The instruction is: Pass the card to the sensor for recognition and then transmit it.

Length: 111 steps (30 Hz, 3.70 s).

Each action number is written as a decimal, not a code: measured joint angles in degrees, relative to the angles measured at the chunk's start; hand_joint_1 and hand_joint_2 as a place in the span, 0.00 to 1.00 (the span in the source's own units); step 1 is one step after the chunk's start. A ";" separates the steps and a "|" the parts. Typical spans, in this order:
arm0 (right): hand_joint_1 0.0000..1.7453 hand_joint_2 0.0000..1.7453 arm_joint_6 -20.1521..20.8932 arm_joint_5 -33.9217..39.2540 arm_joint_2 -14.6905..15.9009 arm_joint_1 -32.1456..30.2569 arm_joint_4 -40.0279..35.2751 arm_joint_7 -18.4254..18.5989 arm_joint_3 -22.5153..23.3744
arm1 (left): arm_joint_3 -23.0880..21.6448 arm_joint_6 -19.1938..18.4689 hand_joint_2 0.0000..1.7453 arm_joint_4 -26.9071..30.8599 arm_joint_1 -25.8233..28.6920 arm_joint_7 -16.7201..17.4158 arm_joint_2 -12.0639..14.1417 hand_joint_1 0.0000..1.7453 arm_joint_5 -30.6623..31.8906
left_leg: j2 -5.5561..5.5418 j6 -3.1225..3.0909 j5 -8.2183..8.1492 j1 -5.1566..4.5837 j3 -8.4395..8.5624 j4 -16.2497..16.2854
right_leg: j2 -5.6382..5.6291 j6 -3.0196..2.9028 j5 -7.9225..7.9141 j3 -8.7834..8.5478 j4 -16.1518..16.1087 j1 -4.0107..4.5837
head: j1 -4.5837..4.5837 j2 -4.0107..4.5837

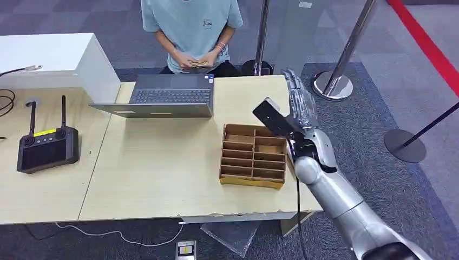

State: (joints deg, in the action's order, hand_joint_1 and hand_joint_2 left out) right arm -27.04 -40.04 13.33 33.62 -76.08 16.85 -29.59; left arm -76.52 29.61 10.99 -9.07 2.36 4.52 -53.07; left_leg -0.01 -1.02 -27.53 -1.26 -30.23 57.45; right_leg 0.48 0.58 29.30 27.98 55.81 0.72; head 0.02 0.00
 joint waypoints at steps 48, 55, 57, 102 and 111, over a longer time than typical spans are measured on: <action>0.47 1.00 10.97 -2.75 2.56 2.66 -3.15 2.10 -10.91 | 1.64 0.09 1.00 -0.04 0.89 -0.46 0.07 0.00 -1.18 | 0.00 0.00 0.00 0.00 -0.01 -0.01 | 0.00 0.00 0.01 -0.01 0.01 0.00 | -0.02 0.00; 0.45 1.00 10.98 -1.75 2.17 2.22 0.21 0.53 -12.26 | 1.64 0.09 1.00 -0.04 0.89 -0.31 0.04 0.00 -1.20 | 0.00 0.00 0.00 0.00 -0.01 -0.02 | 0.00 0.00 0.01 -0.01 0.01 0.01 | 0.00 0.00; 0.52 1.00 10.91 -1.44 1.84 1.79 1.42 0.09 -12.70 | 1.64 0.11 1.00 -0.04 0.88 -0.13 0.02 0.00 -1.20 | 0.01 0.00 0.00 0.00 0.00 -0.01 | 0.00 0.00 0.01 -0.01 0.01 0.00 | -0.02 0.00; 0.47 1.00 7.72 -0.68 5.82 -1.30 -0.87 2.61 -11.54 | 1.86 0.39 1.00 -0.04 1.10 0.02 -0.02 0.00 -2.05 | 0.01 0.00 0.00 0.00 0.03 0.00 | 0.00 0.00 0.00 -0.02 0.00 0.00 | -0.02 0.00; 0.48 1.00 7.46 -2.19 5.79 -3.82 -2.08 2.87 -11.56 | 2.64 0.66 1.00 -0.04 1.11 0.31 -0.02 0.00 -2.19 | 0.01 0.00 0.00 0.00 0.04 0.00 | 0.00 0.00 0.00 -0.03 0.00 0.00 | -0.02 0.00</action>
State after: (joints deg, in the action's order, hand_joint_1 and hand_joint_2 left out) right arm -19.58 -42.23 19.12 29.80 -78.16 19.71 -41.16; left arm -73.88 30.27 10.95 -7.97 2.67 4.50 -55.25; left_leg 0.00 -1.02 -27.53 -1.26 -30.20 57.45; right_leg 0.48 0.58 29.30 27.95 55.82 0.73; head 0.00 0.00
